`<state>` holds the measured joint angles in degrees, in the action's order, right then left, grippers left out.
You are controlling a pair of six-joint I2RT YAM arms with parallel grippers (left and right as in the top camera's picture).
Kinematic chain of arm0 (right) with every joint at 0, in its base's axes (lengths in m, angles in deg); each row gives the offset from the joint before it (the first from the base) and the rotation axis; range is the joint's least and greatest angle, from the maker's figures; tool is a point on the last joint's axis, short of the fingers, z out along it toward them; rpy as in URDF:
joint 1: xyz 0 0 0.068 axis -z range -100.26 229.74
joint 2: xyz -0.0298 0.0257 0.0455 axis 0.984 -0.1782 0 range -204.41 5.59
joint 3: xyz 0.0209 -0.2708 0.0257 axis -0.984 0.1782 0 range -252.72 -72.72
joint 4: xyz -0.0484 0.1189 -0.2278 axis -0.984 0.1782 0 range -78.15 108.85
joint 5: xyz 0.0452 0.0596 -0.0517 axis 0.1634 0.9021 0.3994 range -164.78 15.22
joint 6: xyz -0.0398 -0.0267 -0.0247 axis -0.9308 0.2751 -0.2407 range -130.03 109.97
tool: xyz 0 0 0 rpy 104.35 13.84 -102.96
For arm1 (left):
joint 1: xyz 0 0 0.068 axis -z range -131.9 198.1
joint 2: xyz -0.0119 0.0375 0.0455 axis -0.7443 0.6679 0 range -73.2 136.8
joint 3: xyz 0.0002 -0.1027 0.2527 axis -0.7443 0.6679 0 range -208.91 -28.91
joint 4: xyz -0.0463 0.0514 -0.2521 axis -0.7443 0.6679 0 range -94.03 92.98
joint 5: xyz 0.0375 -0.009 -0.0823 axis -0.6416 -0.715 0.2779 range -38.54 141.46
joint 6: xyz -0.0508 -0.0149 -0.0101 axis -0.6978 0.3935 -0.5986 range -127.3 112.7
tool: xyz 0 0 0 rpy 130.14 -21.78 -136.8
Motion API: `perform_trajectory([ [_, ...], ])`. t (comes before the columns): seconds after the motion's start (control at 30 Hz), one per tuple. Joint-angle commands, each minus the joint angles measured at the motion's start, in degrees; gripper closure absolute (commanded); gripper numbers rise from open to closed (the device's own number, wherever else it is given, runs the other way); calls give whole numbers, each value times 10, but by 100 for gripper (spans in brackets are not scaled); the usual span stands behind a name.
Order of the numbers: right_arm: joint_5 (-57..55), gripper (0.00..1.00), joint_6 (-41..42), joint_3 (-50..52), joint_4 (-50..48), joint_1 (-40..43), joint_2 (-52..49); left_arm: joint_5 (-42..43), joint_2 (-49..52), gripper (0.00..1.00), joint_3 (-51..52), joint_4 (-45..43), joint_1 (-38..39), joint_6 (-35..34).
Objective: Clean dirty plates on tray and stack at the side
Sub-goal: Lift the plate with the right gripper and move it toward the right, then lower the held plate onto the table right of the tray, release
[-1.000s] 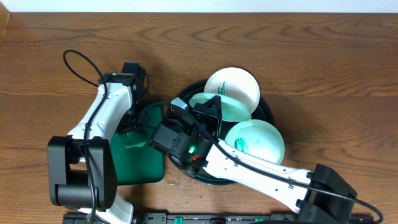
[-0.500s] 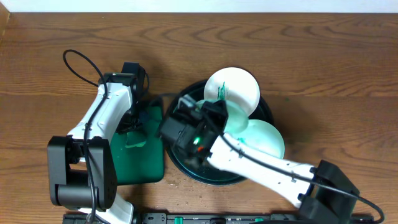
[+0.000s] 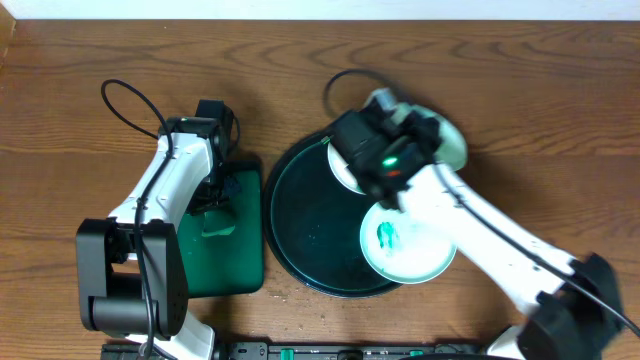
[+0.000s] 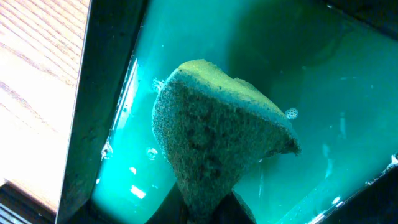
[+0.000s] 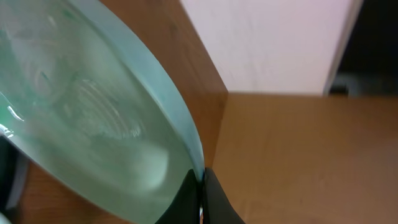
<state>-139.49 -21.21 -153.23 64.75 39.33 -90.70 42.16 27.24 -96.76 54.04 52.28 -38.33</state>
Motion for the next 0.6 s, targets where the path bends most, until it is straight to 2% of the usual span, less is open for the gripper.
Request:
perform_trajectory([
  [0.0,-12,99,9,-9,-5,51,44,-1,2,93,-6,1,-2,8],
  [0.2,87,99,41,-9,-4,163,71,-1,2,93,-6,1,-2,8],
  [0.4,261,99,122,-8,2,276,70,-1,2,93,-6,1,-2,8],
  [0.57,357,99,199,-8,13,330,70,-1,2,93,-6,1,-2,8],
])
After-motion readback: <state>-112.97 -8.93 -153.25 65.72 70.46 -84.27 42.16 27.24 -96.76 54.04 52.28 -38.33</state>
